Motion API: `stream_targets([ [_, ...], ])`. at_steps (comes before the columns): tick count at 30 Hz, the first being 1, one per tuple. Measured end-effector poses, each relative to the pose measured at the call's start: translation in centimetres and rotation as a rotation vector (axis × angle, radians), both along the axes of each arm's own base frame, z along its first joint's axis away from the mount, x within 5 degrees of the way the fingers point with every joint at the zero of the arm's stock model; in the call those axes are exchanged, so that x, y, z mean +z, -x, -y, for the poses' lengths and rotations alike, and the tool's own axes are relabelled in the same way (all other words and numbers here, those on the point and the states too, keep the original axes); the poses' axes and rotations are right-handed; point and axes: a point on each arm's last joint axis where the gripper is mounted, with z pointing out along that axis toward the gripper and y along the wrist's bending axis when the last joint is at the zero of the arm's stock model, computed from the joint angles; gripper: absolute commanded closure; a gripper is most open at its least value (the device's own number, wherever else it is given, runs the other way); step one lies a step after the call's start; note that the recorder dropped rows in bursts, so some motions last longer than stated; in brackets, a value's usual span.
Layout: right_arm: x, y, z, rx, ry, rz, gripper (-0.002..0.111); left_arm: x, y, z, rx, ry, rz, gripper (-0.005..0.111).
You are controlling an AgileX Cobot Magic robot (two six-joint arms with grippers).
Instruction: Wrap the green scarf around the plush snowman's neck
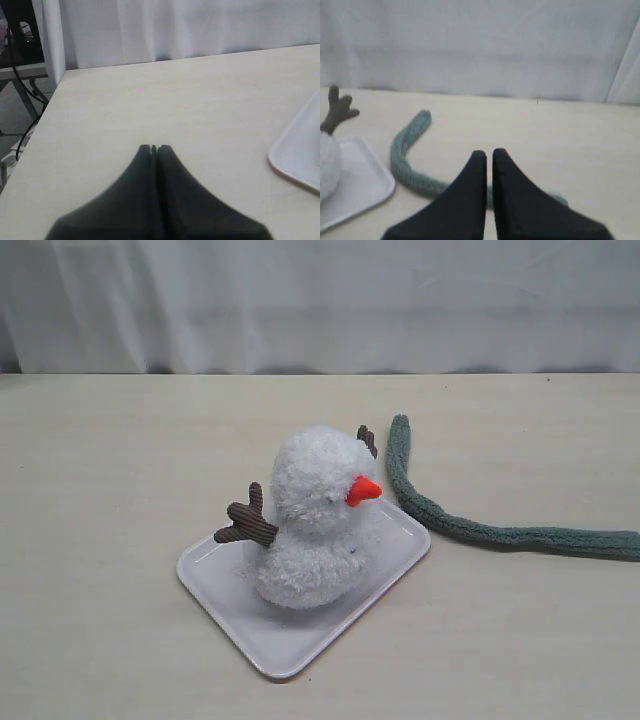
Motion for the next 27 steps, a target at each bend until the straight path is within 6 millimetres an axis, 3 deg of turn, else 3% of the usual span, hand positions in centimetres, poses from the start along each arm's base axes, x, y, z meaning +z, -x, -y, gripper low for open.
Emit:
stream_targets([
  [10,4.0,0.4,-0.7,0.084,-0.038,0.447,0.104,0.0,0.0,0.0,0.000,0.000,0.000,0.107],
  [14,5.6,1.2,-0.8,0.129,-0.216,0.630,0.104,0.0,0.0,0.0,0.000,0.000,0.000,0.107],
  [19,6.7,1.5,-0.7,0.167,-0.397,0.662,0.103,0.0,0.0,0.0,0.000,0.000,0.000,0.107],
  [22,8.2,1.3,-0.6,0.155,-0.459,0.594,0.093,0.0,0.0,0.0,0.000,0.000,0.000,0.107],
  [25,10.0,0.6,-0.6,0.119,-0.438,0.478,0.075,0.0,0.0,0.0,0.000,0.000,0.000,0.107],
  [26,10.6,0.4,-0.5,0.106,-0.430,0.445,0.062,0.0,0.0,0.0,0.000,0.000,0.000,0.107],
  [27,11.8,-0.4,-0.4,0.071,-0.420,0.354,0.057,0.0,0.0,0.0,0.000,0.000,0.000,0.107],
])
